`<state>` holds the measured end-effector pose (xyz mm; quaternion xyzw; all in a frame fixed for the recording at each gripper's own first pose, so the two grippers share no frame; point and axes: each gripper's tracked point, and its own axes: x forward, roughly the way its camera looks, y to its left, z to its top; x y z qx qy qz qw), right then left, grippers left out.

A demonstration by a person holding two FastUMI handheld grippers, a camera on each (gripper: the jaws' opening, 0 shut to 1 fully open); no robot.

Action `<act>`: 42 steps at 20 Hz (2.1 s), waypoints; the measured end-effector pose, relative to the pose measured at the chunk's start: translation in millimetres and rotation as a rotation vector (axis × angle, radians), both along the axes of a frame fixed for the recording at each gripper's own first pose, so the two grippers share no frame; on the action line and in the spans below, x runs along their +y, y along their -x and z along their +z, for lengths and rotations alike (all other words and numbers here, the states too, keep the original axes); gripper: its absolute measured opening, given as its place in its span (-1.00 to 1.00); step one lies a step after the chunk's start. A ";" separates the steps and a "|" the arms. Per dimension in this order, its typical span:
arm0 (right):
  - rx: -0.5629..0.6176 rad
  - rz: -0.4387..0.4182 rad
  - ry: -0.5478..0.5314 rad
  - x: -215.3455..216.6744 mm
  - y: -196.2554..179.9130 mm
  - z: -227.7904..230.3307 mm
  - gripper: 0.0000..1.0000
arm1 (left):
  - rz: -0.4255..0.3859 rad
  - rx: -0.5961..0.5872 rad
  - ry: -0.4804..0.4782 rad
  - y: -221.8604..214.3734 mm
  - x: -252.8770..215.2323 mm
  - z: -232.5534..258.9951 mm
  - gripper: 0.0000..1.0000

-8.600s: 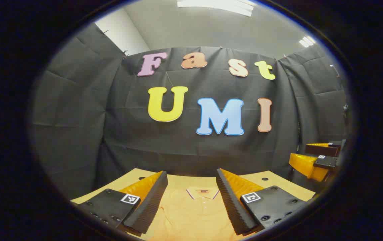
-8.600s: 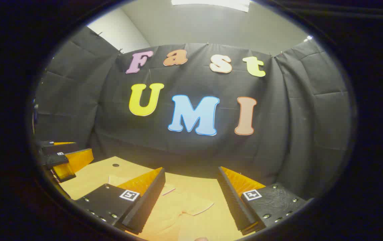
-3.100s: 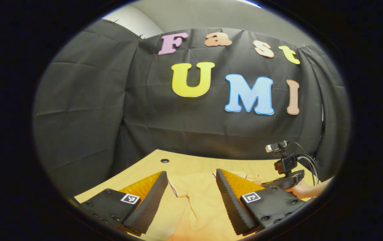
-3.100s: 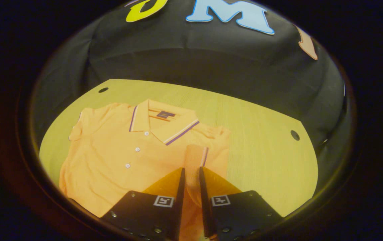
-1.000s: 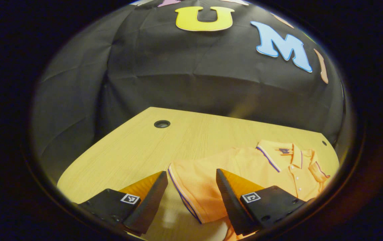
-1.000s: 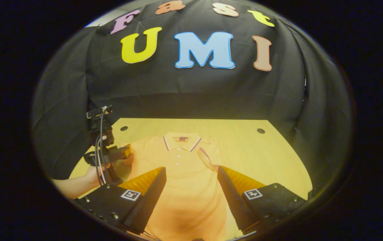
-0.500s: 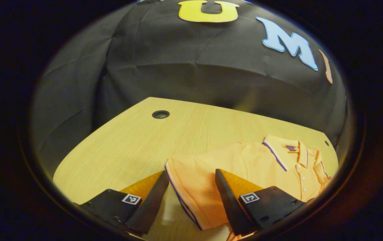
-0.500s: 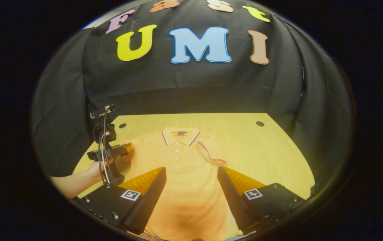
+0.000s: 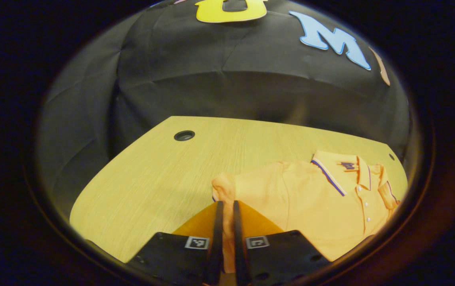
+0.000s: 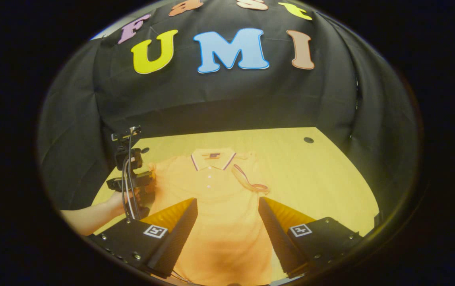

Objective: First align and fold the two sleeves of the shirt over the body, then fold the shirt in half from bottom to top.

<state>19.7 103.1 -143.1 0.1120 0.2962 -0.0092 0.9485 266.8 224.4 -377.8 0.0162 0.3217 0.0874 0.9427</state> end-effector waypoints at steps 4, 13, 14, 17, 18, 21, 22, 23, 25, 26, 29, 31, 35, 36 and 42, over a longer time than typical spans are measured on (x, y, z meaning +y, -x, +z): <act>0.009 -0.017 -0.007 -8.9 5.7 -4.0 0.92 | -0.020 0.012 -0.036 1.3 -9.8 7.4 -0.88; -0.001 -0.046 -0.023 -22.7 11.0 -6.6 0.92 | -0.141 -0.108 -0.115 -13.7 -64.7 63.5 -0.88; -0.001 -0.047 -0.024 -24.5 11.5 -6.8 0.89 | -0.160 -0.108 -0.131 -14.4 -73.8 64.8 -0.87; 0.001 -0.058 -0.026 -27.0 12.4 -10.4 0.92 | -0.216 -0.097 -0.161 -17.4 -97.6 56.2 -0.88; 0.002 -0.063 -0.027 -27.9 11.9 -10.8 0.89 | -0.231 -0.092 -0.165 -19.2 -104.0 52.1 -0.88; 0.008 -0.087 -0.042 -28.1 10.7 -14.8 0.92 | -0.273 -0.062 -0.172 -20.4 -120.1 39.6 -0.85; 0.011 -0.098 -0.048 -27.9 10.5 -16.9 0.92 | -0.289 -0.055 -0.173 -23.0 -124.5 35.0 -0.87; 0.014 -0.107 -0.053 -28.2 9.6 -18.3 0.92 | -0.303 -0.049 -0.176 -23.9 -128.8 32.1 -0.87; 0.018 -0.119 -0.060 -26.8 7.6 -21.9 0.92 | -0.327 -0.034 -0.171 -24.8 -138.0 26.6 -0.87; 0.025 -0.119 -0.062 -25.5 6.7 -23.7 0.92 | -0.340 -0.022 -0.165 -24.9 -142.8 22.4 -0.87; 0.025 -0.096 -0.053 -23.3 6.0 -22.1 0.92 | -0.363 0.005 -0.175 -22.1 -149.2 13.4 -0.81; 0.020 -0.070 -0.039 -22.6 4.7 -20.4 0.92 | -0.373 0.009 -0.159 -18.6 -153.9 12.1 -0.72; 0.018 -0.040 -0.028 -23.2 -2.4 -28.0 0.92 | -0.384 0.015 -0.110 -4.8 -160.2 19.5 -0.33; 0.016 -0.038 -0.031 -23.4 -0.6 -28.9 0.92 | -0.384 0.025 -0.104 -0.8 -161.0 19.2 -0.07; 0.034 -0.007 -0.015 -28.1 28.2 -41.1 0.92 | -0.371 0.027 -0.024 40.3 -167.1 33.1 0.68</act>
